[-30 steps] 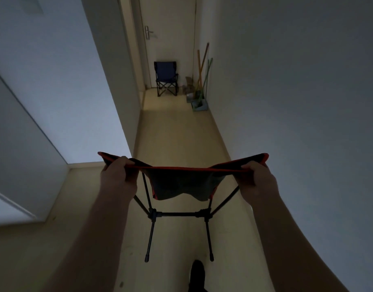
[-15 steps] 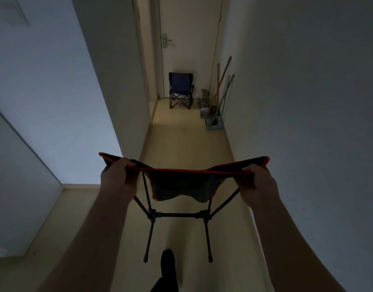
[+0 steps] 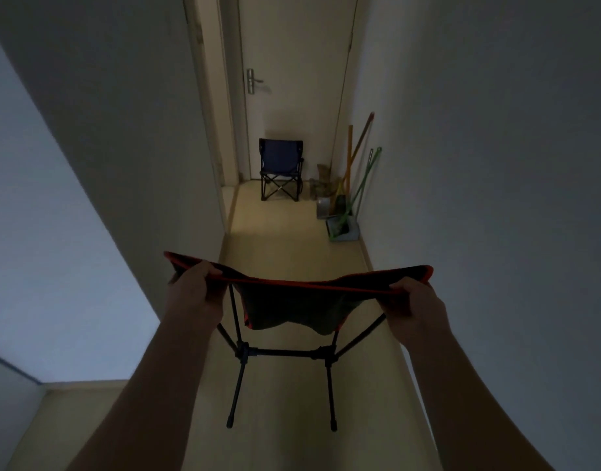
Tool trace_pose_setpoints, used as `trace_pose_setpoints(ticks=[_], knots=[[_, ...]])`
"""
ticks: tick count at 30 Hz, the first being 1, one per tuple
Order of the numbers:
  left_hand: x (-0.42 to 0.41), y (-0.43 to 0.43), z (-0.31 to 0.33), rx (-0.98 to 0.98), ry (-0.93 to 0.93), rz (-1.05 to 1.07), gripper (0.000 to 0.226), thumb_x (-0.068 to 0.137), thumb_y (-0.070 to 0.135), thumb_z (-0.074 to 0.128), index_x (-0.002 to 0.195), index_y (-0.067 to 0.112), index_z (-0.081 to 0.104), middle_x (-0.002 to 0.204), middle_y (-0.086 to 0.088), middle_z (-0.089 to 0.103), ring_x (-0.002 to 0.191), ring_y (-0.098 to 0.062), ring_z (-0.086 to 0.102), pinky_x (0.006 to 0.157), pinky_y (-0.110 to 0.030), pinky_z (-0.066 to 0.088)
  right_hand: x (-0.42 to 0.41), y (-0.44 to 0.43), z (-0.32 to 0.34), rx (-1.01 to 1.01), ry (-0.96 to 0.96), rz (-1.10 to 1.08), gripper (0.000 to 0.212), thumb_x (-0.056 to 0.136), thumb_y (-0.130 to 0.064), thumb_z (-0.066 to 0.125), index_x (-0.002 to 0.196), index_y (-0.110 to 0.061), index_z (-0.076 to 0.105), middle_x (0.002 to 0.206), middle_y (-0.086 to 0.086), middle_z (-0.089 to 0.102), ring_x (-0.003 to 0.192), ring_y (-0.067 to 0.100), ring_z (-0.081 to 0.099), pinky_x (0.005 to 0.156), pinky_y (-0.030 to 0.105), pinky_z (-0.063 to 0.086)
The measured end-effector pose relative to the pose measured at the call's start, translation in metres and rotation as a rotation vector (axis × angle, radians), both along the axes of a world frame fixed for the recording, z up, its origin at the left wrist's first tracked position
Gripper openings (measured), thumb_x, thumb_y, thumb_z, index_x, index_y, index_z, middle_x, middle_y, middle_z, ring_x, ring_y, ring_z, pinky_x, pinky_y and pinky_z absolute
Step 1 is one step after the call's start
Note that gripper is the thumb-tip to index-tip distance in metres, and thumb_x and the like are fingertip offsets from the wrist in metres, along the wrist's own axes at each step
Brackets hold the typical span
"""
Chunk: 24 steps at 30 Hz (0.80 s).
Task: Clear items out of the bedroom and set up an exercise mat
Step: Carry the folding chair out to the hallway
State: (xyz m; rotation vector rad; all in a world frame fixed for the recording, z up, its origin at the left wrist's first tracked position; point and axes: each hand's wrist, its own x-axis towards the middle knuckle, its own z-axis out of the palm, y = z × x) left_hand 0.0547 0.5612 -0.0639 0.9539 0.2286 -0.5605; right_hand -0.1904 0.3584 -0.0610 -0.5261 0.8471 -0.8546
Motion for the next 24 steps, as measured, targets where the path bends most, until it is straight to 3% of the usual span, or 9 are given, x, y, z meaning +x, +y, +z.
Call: trace_pose_setpoints(ticks=[2,6,9,14,19,24], knots=[[0.034,-0.031,-0.002,-0.008,-0.006,-0.006,0.026,0.079,-0.015,0.045,0.086,0.008,0.055,0.085,-0.008,0.058,0.081,-0.023,0.060,0.084,-0.034,0.057,0.035,-0.030,-0.007,0.015,-0.016,-0.012,0.038,0.083,0.014,0.048,0.113,-0.008,0.056,0.101,0.016,0.063,0.094,0.032,0.063,0.075,0.038,0.058],[0.112,-0.102,-0.018,0.047,-0.001,0.001,0.022,0.075,-0.013,0.046,0.079,0.007,0.052,0.080,-0.008,0.056,0.077,-0.024,0.059,0.069,-0.032,0.058,0.114,-0.103,-0.023,0.031,-0.009,-0.016,0.033,0.084,0.014,0.047,0.106,-0.008,0.057,0.098,0.015,0.062,0.092,0.031,0.062,0.080,0.039,0.058],[0.165,-0.157,-0.025,0.086,0.036,0.012,0.022,0.077,-0.013,0.047,0.072,0.008,0.049,0.075,-0.008,0.053,0.073,-0.023,0.056,0.071,-0.033,0.057,0.171,-0.162,-0.035,0.069,0.011,-0.029,0.027,0.085,0.014,0.047,0.099,-0.007,0.055,0.092,0.015,0.059,0.084,0.030,0.060,0.081,0.041,0.057],[0.248,-0.254,-0.017,0.151,0.123,0.037,0.027,0.086,-0.013,0.046,0.073,0.011,0.051,0.079,-0.010,0.054,0.074,-0.022,0.054,0.077,-0.033,0.056,0.264,-0.262,-0.038,0.105,0.045,-0.020,0.024,0.086,0.013,0.046,0.093,-0.008,0.055,0.086,0.014,0.056,0.077,0.028,0.058,0.070,0.038,0.056],[0.332,-0.331,-0.012,0.174,0.150,0.047,0.025,0.086,-0.013,0.047,0.074,0.009,0.052,0.081,-0.011,0.055,0.075,-0.024,0.056,0.072,-0.034,0.056,0.355,-0.350,-0.032,0.097,0.034,0.011,0.036,0.087,0.013,0.046,0.114,-0.009,0.055,0.098,0.016,0.057,0.083,0.031,0.059,0.070,0.038,0.056],[0.415,-0.405,-0.023,0.167,0.143,0.048,0.027,0.087,-0.012,0.045,0.075,0.009,0.056,0.083,-0.011,0.058,0.078,-0.024,0.058,0.081,-0.035,0.056,0.440,-0.424,-0.041,0.108,0.058,-0.008,0.049,0.086,0.013,0.048,0.129,-0.008,0.055,0.110,0.018,0.060,0.089,0.032,0.062,0.067,0.036,0.058]])
